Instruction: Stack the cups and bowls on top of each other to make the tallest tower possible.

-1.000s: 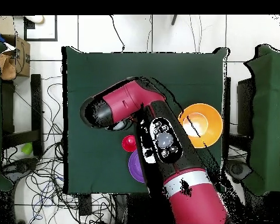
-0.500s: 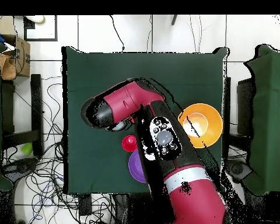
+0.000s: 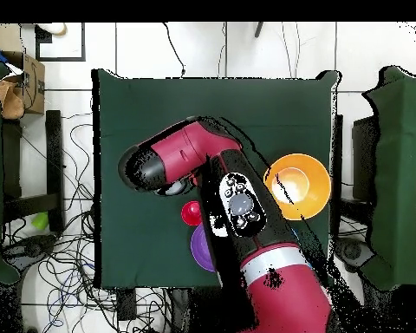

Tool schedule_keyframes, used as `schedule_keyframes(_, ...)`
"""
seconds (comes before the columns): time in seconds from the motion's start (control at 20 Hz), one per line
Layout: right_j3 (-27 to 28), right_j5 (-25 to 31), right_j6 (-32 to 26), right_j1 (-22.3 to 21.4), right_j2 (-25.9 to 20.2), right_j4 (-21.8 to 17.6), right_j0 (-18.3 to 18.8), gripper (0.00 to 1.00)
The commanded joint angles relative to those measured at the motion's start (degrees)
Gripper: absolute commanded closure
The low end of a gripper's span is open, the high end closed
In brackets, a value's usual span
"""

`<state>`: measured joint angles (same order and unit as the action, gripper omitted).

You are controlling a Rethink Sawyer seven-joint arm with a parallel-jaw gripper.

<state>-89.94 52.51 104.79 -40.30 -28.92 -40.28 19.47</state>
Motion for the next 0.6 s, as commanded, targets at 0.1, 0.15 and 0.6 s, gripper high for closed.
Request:
schedule_keyframes(0.1,-1.2,-2.0,0.9,-0.4,0.8,-1.2,-4.0,1.0)
schedule_keyframes(0.15,-1.3,-2.1,1.0,-0.5,0.9,-1.0,-4.1,1.0)
schedule_keyframes(0.6,0.1,-2.0,1.0,0.3,1.4,-0.9,-4.9,1.0)
